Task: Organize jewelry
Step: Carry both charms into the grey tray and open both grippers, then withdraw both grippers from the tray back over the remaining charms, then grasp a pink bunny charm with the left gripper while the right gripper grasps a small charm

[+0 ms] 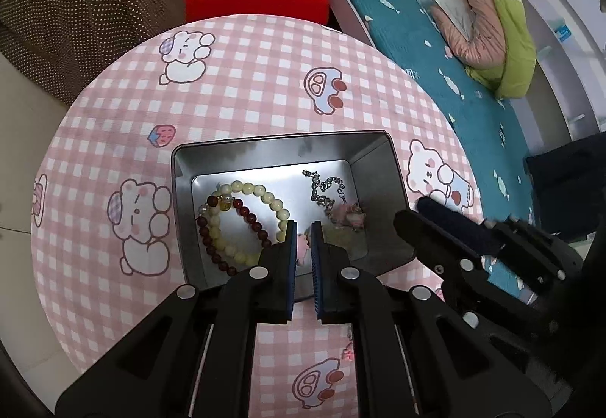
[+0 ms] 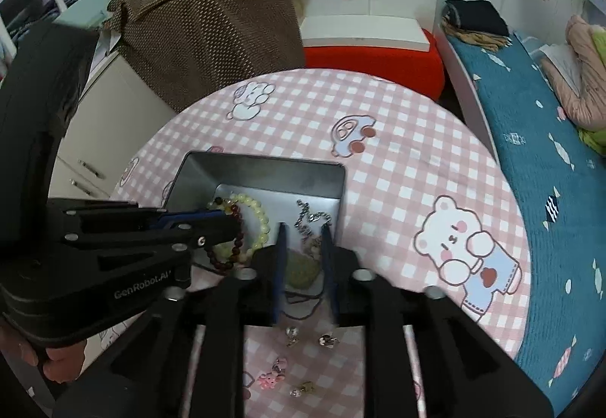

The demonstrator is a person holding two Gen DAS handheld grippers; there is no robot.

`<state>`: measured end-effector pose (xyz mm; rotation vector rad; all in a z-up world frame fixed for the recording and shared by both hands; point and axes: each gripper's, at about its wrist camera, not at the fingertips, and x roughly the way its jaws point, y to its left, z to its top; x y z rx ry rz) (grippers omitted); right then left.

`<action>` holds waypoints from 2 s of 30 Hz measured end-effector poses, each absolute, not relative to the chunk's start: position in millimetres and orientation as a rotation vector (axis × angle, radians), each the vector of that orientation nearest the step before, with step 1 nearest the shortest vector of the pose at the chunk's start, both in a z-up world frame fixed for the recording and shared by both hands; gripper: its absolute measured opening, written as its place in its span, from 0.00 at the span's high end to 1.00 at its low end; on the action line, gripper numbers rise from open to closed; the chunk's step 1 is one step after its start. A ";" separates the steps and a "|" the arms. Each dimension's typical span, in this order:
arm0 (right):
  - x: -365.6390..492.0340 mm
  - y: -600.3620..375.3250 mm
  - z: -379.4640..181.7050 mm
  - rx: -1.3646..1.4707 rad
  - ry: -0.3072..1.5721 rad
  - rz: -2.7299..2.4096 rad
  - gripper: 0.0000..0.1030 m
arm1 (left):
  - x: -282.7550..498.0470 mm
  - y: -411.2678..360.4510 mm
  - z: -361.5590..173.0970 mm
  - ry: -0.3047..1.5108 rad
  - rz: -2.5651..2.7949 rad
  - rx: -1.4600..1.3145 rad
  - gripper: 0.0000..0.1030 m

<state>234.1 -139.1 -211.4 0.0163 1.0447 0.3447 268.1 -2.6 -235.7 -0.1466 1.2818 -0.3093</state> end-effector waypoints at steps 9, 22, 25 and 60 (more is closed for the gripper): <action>236.2 -167.0 -202.9 0.047 1.034 0.229 0.44 | 268.0 2.5 -233.6 1.269 -0.252 -0.120 0.58; 223.1 -186.8 -199.0 0.057 1.021 0.182 0.34 | 251.0 0.2 -220.6 1.245 -0.228 -0.109 0.48; 216.7 -194.2 -199.3 0.066 1.027 0.169 0.31 | 241.1 -2.7 -215.9 1.239 -0.247 -0.096 0.44; 123.7 -235.6 -232.6 0.056 1.149 0.137 0.15 | 171.6 -70.9 -295.4 1.372 -0.243 0.041 0.56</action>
